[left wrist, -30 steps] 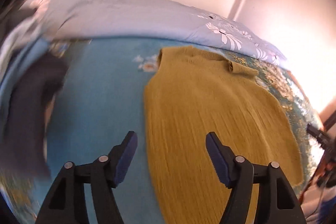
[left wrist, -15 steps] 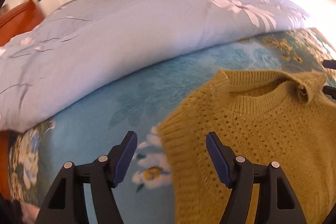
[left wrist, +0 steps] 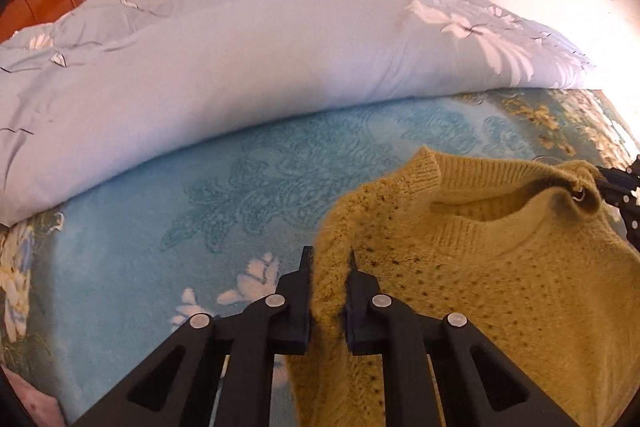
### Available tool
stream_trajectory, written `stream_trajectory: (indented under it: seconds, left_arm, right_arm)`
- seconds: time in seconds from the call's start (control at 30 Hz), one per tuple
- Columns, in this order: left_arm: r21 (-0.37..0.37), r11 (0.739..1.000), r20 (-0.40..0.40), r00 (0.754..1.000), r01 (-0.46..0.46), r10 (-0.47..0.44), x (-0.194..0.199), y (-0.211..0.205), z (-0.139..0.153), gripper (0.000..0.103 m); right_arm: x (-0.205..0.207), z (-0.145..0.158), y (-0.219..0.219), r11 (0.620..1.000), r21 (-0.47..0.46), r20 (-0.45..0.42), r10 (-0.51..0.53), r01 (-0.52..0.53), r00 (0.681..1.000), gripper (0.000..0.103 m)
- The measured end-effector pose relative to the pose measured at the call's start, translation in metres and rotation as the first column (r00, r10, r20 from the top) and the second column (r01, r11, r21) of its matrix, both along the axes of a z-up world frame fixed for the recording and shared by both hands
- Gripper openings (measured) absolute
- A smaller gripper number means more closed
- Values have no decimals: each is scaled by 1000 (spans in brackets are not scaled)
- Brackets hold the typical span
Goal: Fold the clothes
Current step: 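Grasp the sweater shoulder with the left gripper and fold it over the body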
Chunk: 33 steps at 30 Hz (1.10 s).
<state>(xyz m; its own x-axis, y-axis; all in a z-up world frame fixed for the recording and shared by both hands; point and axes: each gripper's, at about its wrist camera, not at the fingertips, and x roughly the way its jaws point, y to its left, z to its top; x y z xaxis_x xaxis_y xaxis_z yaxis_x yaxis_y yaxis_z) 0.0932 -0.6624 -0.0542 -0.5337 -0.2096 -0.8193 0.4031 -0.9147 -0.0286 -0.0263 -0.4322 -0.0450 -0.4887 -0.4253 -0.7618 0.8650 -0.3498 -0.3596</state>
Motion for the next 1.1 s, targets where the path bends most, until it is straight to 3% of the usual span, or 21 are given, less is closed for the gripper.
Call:
stream_trajectory:
  seconds: [0.17, 0.3, 0.43, 0.5, 0.6, 0.87, 0.97, 1.1]
  left_arm:
    - [-9, 999, -130, 991, 36, -37, 35, 22, 57, 12]
    - [-67, 995, -231, 969, 75, -89, 81, 55, 100, 16]
    - [-155, 979, -280, 944, 134, -173, 142, 105, 113, 16]
    - [-195, 969, -291, 935, 149, -202, 176, 133, 109, 16]
    - [-196, 965, -299, 927, 171, -225, 223, 166, 97, 16]
    - [-241, 965, -220, 963, 101, -156, 309, 238, 39, 16]
    - [-176, 984, -212, 974, 40, -77, 324, 248, 18, 16]
    - [-95, 995, -204, 979, -37, 17, 336, 251, -4, 18]
  right_arm:
    - [17, 53, 31, 995, -103, -29, -20, 17, 999, 9]
    - [51, 88, 74, 985, -172, -43, 2, -9, 999, 9]
    - [99, 101, 127, 977, -209, -25, 28, -33, 999, 9]
    - [123, 99, 156, 973, -230, 6, 31, -28, 1000, 9]
    - [155, 89, 197, 963, -268, 68, 21, -3, 997, 9]
    - [236, 39, 272, 943, -327, 215, 16, 57, 976, 9]
    - [246, 8, 282, 940, -319, 300, -26, 126, 954, 9]
    - [257, -15, 288, 934, -310, 336, -70, 180, 939, 10]
